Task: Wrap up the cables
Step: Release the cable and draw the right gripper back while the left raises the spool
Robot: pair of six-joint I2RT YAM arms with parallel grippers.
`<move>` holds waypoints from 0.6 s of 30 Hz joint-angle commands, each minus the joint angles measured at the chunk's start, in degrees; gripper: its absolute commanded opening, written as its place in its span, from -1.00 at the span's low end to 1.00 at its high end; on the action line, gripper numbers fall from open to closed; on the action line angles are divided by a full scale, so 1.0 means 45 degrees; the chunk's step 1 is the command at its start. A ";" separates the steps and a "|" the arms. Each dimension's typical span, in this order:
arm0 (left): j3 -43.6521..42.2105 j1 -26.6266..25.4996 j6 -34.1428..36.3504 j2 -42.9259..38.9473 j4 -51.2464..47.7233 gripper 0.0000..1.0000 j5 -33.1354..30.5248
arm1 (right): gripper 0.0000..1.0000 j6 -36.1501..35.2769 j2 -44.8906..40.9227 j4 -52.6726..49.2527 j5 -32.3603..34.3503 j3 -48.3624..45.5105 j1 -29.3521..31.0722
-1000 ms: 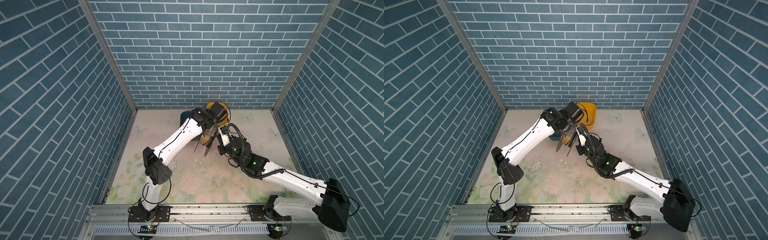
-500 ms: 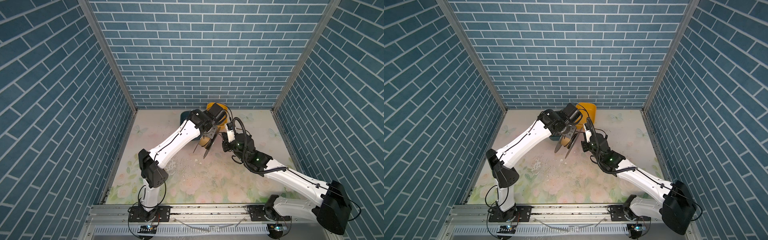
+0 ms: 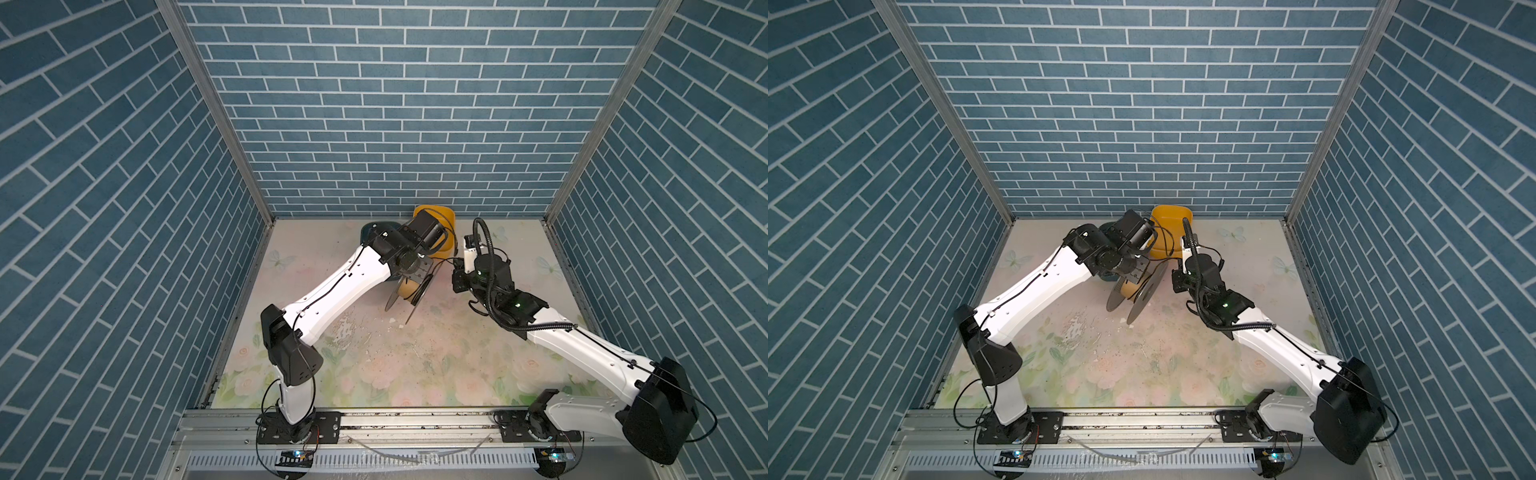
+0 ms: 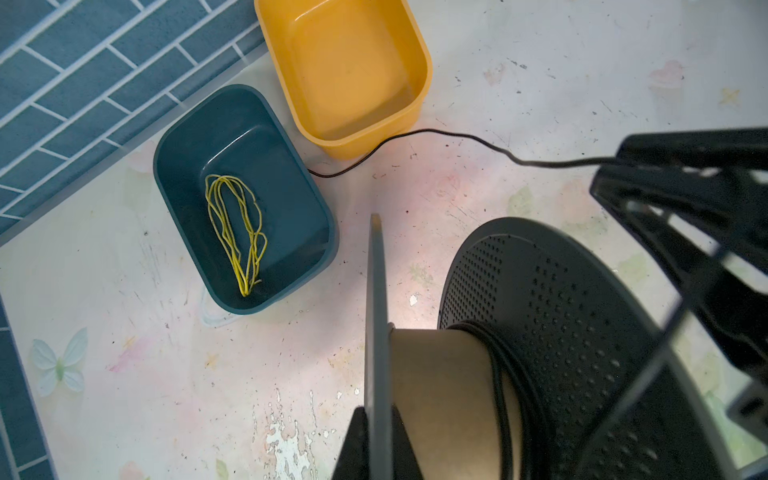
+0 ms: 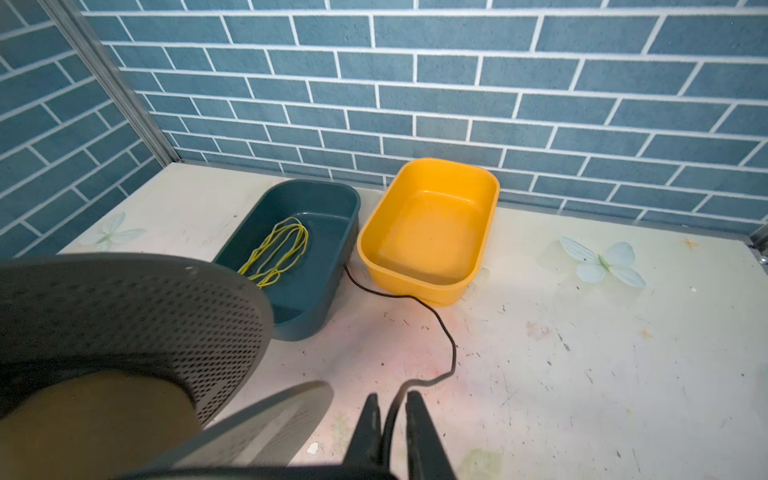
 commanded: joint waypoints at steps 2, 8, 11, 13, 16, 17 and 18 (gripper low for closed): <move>0.0000 -0.0059 0.0654 -0.0948 0.0496 -1.00 0.0637 | -0.71 0.0682 0.0290 -0.0859 -0.0512 0.0936 -0.0549; -0.0231 -0.0016 0.1051 -0.1314 0.0496 -1.00 0.1141 | -0.64 0.0595 0.0662 -0.1251 -0.1667 0.1177 -0.0974; -0.0397 0.0158 0.1073 -0.1580 0.0609 -1.00 0.1784 | -0.63 0.0751 0.0748 -0.1126 -0.2098 0.1028 -0.1255; -0.0623 0.0418 0.0961 -0.1858 0.0887 -1.00 0.2479 | -0.61 0.0736 0.0893 -0.1134 -0.2769 0.1023 -0.1435; -0.0864 0.0927 0.0678 -0.2300 0.1284 -1.00 0.3441 | -0.52 0.0520 0.1100 -0.1271 -0.3622 0.0991 -0.1590; -0.0867 0.1025 0.0682 -0.2421 0.1334 -1.00 0.3560 | -0.48 0.0490 0.1102 -0.1272 -0.3806 0.0912 -0.1613; -0.0866 0.1109 0.0680 -0.2549 0.1359 -1.00 0.3635 | -0.44 0.0509 0.1075 -0.1256 -0.3962 0.0805 -0.1663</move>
